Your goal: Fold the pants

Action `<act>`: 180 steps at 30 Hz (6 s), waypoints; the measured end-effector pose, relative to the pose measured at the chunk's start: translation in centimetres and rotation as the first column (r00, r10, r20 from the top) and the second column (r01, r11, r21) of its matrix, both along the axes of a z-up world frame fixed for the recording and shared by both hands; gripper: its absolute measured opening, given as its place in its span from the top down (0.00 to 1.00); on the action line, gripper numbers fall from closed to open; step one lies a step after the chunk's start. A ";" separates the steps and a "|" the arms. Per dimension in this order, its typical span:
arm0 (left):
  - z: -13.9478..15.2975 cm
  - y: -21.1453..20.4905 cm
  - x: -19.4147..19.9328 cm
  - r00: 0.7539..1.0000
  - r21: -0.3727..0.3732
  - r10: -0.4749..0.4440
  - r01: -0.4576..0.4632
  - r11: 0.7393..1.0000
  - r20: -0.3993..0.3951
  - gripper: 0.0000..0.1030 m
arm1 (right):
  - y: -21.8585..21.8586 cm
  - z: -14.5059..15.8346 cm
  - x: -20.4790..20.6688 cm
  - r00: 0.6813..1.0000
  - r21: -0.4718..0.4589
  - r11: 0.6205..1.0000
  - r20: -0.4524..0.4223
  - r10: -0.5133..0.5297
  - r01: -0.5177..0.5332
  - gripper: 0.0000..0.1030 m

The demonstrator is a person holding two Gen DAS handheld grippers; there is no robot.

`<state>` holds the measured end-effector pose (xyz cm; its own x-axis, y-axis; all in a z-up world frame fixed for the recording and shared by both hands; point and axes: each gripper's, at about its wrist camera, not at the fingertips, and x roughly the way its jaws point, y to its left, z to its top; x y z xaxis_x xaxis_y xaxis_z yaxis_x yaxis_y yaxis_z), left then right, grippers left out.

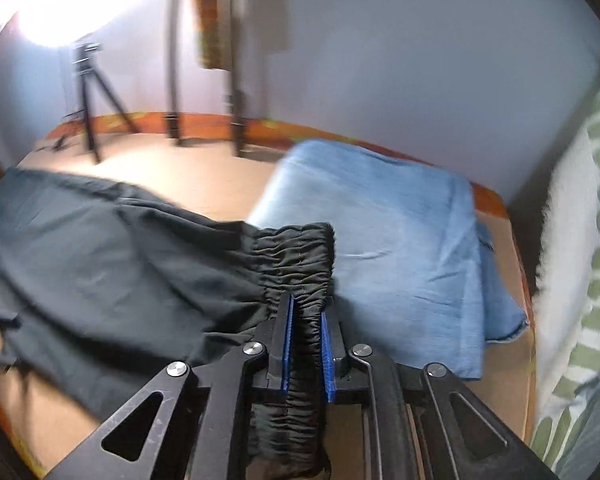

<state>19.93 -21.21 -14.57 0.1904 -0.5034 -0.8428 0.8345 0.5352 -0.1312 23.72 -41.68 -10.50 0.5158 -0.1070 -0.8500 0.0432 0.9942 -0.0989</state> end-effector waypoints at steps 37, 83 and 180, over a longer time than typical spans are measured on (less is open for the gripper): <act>-1.1 -2.7 -3.4 0.978 0.137 -0.098 0.073 0.988 0.183 0.49 | 1.6 -7.1 -11.5 0.857 0.545 0.694 -0.092 -0.507 0.469 0.27; 4.7 31.2 7.7 0.758 -0.190 0.652 -0.635 0.749 0.034 0.44 | 15.3 6.9 -3.0 0.962 0.204 0.965 0.247 0.115 -0.167 0.47; -0.9 25.7 7.9 0.850 -0.020 0.349 -0.372 0.928 0.394 0.86 | 52.4 -3.1 16.3 0.758 0.546 0.645 -0.028 0.652 -0.535 0.44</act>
<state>27.79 4.51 -15.50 0.6631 -0.2916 -0.6894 0.5592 0.8052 0.1973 39.99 10.72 -13.60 0.1301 0.6067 -0.7842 -0.5358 0.7085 0.4592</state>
